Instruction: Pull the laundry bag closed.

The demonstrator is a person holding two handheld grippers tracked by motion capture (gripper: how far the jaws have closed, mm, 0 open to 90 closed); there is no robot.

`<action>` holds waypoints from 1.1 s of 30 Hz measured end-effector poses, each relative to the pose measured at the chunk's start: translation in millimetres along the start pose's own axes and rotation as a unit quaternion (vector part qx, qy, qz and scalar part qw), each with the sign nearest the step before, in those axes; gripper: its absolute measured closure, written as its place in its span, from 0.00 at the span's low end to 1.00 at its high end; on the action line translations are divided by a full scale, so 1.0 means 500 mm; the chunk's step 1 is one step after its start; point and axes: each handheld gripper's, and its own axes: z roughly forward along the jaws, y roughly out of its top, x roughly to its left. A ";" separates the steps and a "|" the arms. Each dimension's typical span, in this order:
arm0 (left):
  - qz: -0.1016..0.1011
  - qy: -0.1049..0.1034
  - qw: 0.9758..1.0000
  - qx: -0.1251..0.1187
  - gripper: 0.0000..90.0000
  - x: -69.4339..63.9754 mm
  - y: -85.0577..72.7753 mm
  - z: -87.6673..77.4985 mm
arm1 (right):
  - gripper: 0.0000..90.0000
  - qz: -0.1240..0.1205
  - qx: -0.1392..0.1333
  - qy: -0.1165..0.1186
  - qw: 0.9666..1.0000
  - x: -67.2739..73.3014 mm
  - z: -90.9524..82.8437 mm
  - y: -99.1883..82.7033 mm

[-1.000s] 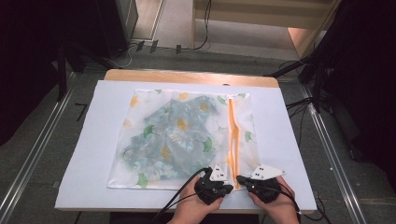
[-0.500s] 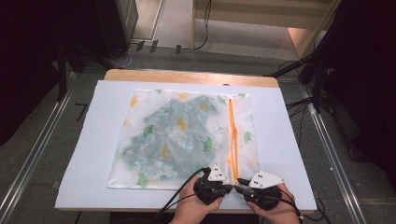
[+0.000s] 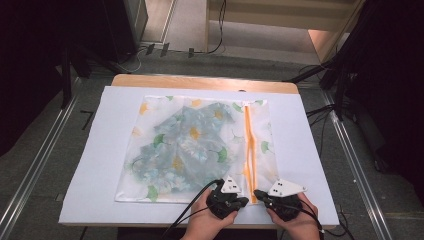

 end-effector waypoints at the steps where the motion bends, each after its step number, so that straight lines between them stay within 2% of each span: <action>1: 0.001 -0.001 1.000 -0.001 1.00 0.000 0.000 0.000 | 1.00 0.001 -0.001 -0.001 1.000 0.002 0.000 0.001; 6: 0.001 -0.001 1.000 0.002 1.00 0.000 0.000 0.000 | 0.98 -0.021 0.009 -0.007 1.000 0.011 0.011 0.005; 9: 0.002 0.000 1.000 0.001 1.00 -0.001 0.000 0.001 | 0.97 -0.026 0.009 -0.014 1.000 0.012 0.015 0.008; 14: 0.011 0.008 1.000 0.002 1.00 -0.006 0.001 0.001 | 0.98 -0.038 0.013 -0.007 0.999 0.013 0.018 0.009; 17: 0.004 0.003 1.000 0.001 1.00 -0.004 0.002 0.002 | 0.99 -0.075 0.012 -0.009 0.997 0.020 0.013 0.006; 19: 0.007 0.007 1.000 0.000 1.00 -0.006 0.002 0.002 | 0.98 -0.097 0.014 -0.010 0.995 0.024 0.009 0.004; 21: 0.015 0.012 1.000 0.002 1.00 -0.009 0.001 0.002 | 0.92 -0.116 0.015 -0.025 0.993 0.028 0.008 0.003; 23: 0.015 0.011 1.000 0.001 1.00 -0.008 0.002 0.002 | 0.87 -0.136 0.016 -0.044 0.990 0.035 0.010 0.003; 24: 0.013 0.011 1.000 0.001 1.00 -0.008 0.002 0.002 | 0.88 -0.142 0.017 -0.048 0.989 0.037 0.012 0.004; 27: 0.014 0.010 1.000 0.003 1.00 -0.007 0.002 0.002 | 0.93 -0.150 0.021 -0.039 0.988 0.038 0.013 0.005; 29: 0.010 0.008 1.000 0.003 1.00 -0.006 0.002 0.002 | 0.91 -0.160 0.023 -0.033 0.986 0.037 0.011 0.005; 31: 0.010 0.008 1.000 0.002 1.00 -0.006 0.002 0.002 | 0.86 -0.160 0.021 -0.033 0.986 0.034 0.008 0.005; 33: 0.010 0.008 1.000 0.001 1.00 -0.006 0.002 0.002 | 0.85 -0.162 0.017 -0.029 0.986 0.033 0.003 0.005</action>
